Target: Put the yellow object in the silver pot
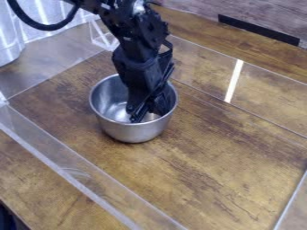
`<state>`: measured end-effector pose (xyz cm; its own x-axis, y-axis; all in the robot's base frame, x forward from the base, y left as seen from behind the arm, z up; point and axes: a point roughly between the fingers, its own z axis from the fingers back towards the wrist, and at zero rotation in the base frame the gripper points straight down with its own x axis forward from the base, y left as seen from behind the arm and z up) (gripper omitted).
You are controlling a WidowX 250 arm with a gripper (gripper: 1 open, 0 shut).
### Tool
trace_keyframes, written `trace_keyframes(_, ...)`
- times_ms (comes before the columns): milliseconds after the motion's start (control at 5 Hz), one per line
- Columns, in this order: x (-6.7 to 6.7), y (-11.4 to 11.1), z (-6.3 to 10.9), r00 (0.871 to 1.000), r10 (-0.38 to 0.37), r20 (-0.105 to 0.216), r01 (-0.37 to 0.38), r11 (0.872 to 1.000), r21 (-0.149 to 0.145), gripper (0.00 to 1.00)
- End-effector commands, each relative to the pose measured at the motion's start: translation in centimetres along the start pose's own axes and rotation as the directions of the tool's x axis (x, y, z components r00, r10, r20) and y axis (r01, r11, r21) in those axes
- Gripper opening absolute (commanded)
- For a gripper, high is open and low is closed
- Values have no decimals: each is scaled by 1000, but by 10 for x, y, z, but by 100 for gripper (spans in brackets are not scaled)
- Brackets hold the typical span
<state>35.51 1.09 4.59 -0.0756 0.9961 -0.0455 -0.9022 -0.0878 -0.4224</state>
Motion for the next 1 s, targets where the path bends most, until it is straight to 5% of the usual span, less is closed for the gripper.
trace_keyframes(0,-4,-14,14,1000,28,7,-28,999,-20,0)
trace_keyframes(600,20,-11,14,996,92,-2,-92,995,50,0)
trace_keyframes(800,15,-10,14,994,110,-9,-109,992,63,100)
